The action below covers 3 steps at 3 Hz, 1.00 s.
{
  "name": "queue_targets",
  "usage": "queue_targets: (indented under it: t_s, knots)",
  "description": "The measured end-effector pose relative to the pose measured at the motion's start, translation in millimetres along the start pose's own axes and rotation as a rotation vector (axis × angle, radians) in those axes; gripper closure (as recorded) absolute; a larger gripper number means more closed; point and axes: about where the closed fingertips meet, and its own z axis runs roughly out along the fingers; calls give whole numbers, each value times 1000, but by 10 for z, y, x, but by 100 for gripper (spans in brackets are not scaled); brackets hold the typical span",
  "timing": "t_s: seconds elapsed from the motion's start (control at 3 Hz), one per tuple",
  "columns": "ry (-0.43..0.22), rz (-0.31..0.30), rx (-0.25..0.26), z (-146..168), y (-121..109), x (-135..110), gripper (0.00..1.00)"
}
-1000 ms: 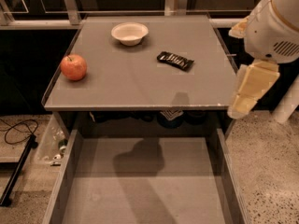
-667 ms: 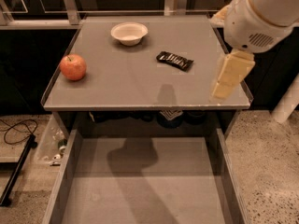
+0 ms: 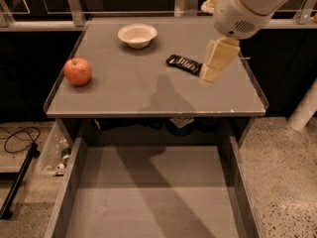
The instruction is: Place rxbar chocolate into top drawer
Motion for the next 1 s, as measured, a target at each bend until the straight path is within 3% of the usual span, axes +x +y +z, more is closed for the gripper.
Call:
queue_targets:
  t_s: [0.33,0.67,1.0]
  knots:
    - [-62,24,-45,313,-276,-6,0]
    - [-124,100,-105,738,-524,143,0]
    - [-124,101,-105,740,-524,143,0]
